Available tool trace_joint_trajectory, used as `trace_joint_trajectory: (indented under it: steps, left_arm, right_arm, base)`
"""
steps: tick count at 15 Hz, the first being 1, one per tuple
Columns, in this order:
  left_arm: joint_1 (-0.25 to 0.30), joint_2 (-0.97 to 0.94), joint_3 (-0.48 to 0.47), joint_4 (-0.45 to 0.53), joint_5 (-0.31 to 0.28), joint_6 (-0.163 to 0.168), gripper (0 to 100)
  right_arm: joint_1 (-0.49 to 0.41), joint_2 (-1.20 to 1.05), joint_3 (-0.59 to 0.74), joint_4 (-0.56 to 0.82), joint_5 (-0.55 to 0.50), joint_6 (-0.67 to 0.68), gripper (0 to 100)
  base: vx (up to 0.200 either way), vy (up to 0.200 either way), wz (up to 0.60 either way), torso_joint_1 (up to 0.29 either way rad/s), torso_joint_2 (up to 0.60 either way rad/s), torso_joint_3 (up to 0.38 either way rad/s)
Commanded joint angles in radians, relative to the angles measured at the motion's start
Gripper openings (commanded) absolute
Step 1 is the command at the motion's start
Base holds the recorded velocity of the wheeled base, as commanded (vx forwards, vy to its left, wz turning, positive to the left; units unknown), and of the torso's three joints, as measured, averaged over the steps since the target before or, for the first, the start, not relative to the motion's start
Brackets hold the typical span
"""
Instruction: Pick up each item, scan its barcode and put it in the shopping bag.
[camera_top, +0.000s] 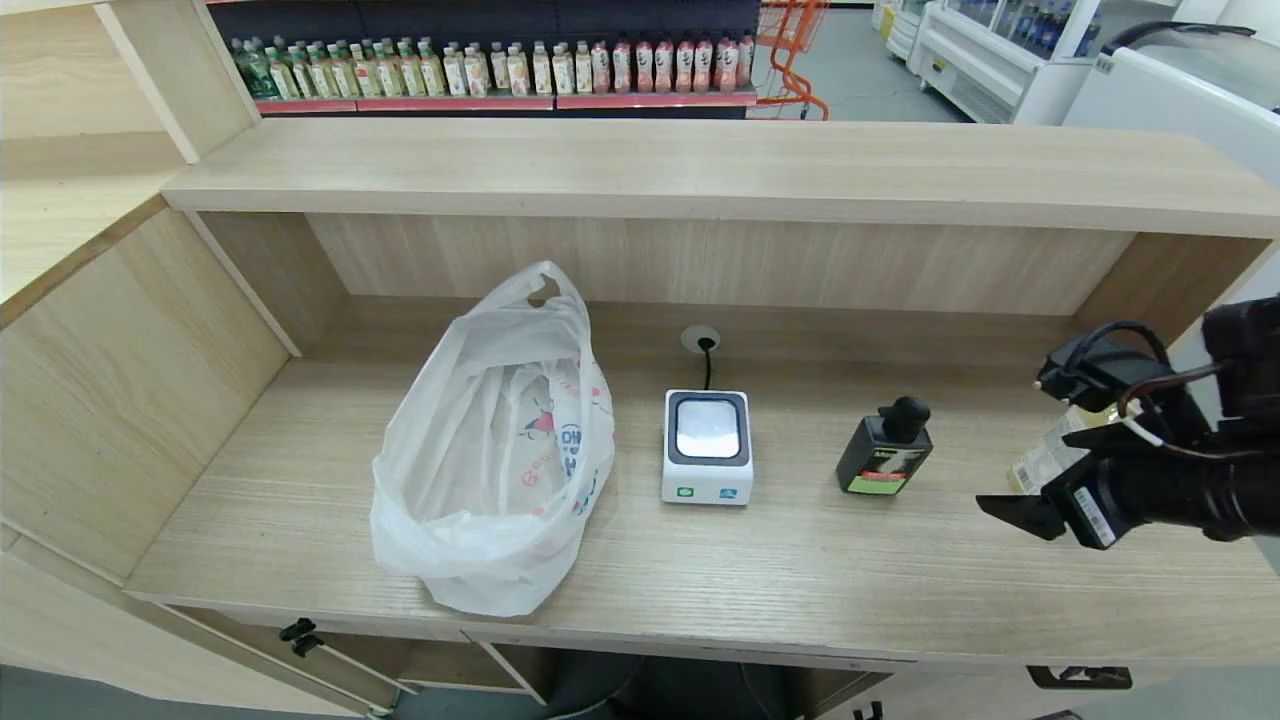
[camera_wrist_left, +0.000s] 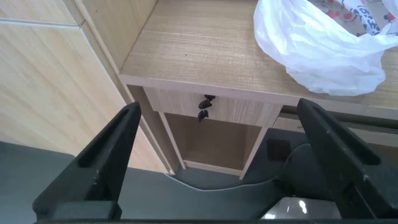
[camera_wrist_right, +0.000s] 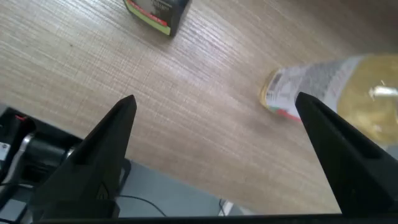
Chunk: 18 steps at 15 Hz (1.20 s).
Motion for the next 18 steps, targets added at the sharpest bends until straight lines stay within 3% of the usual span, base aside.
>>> trace_joint_trajectory:
  steps: [1,10,18]
  left_arm:
    - [-0.001,0.0,0.0,0.0,0.001,0.0,100]
    - [-0.001,0.0,0.0,0.0,0.001,0.0,100]
    - [-0.001,0.0,0.0,0.0,0.001,0.0,100]
  right_arm:
    - [0.008,0.141,-0.029,-0.036,0.013,-0.025,100]
    - [0.134,0.333,-0.154,-0.165,0.037,-0.038,100]
    - [0.151,0.397,-0.155,-0.25,0.037,-0.035,100]
  base:
    - [0.0,0.0,0.0,0.0,0.0,0.0]
    - [0.0,0.0,0.0,0.0,0.0,0.0]
    - [0.0,0.0,0.0,0.0,0.0,0.0]
